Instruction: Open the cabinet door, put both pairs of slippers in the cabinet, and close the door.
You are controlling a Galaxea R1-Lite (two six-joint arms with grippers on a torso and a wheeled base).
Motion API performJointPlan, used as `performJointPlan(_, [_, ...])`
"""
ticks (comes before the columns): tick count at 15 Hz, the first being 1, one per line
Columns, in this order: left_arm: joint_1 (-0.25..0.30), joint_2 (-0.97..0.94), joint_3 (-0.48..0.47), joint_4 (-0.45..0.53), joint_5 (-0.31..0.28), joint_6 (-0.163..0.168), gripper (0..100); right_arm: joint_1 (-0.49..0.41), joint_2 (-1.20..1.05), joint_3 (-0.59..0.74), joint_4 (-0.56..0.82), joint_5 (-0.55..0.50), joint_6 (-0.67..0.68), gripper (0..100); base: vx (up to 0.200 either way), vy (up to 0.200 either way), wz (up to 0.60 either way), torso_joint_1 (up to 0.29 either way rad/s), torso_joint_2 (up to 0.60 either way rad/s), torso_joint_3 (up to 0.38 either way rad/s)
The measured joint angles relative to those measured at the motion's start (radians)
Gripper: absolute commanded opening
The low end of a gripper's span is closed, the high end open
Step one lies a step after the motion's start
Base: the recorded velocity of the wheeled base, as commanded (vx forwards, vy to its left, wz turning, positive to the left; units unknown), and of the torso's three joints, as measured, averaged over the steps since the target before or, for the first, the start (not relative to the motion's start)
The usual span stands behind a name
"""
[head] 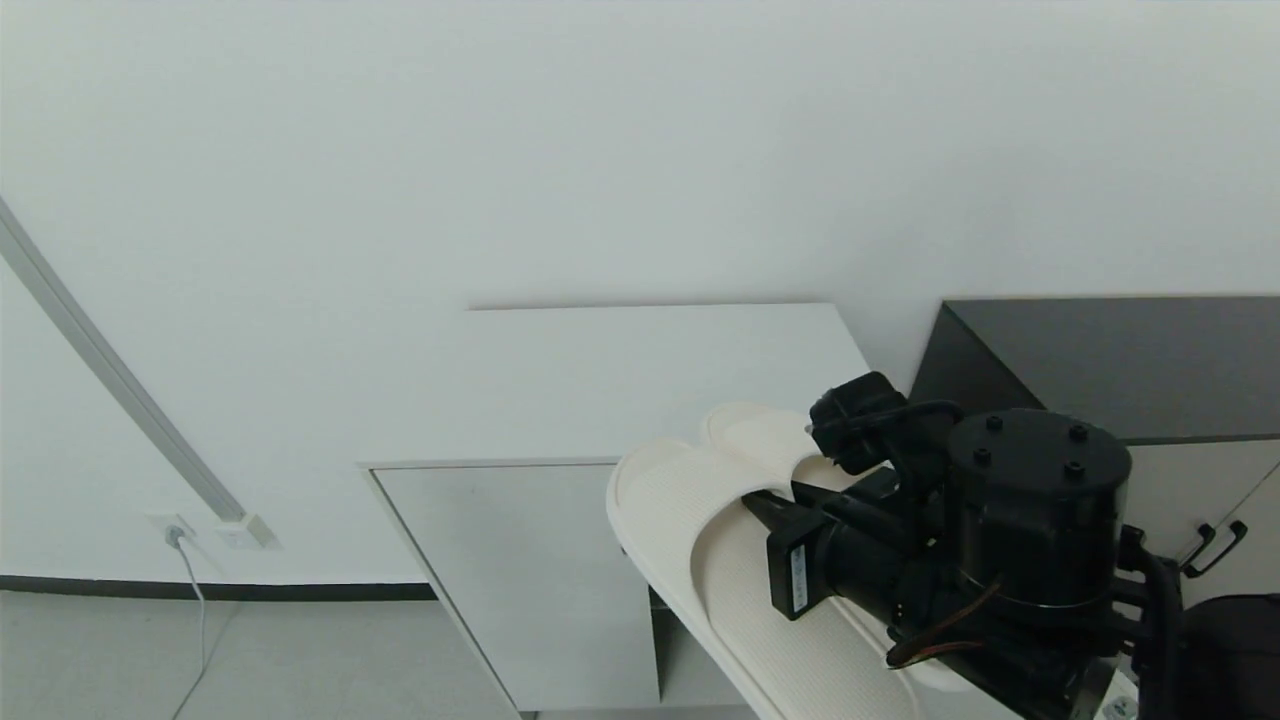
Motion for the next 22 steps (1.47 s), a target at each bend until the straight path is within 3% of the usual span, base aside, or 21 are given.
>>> performJointPlan(13, [0.0, 0.0, 0.0, 0.0, 0.0, -0.002, 0, 0.009, -0.002, 0.048, -0.056, 0.003, -0.005, 0, 0.0, 0.0, 0.0, 0.0, 0.0, 0.0])
performJointPlan(22, [0.0, 0.0, 0.0, 0.0, 0.0, -0.001, 0, 0.027, -0.001, 0.083, -0.093, -0.002, -0.008, 0, 0.0, 0.0, 0.0, -0.181, 0.41, 0.237])
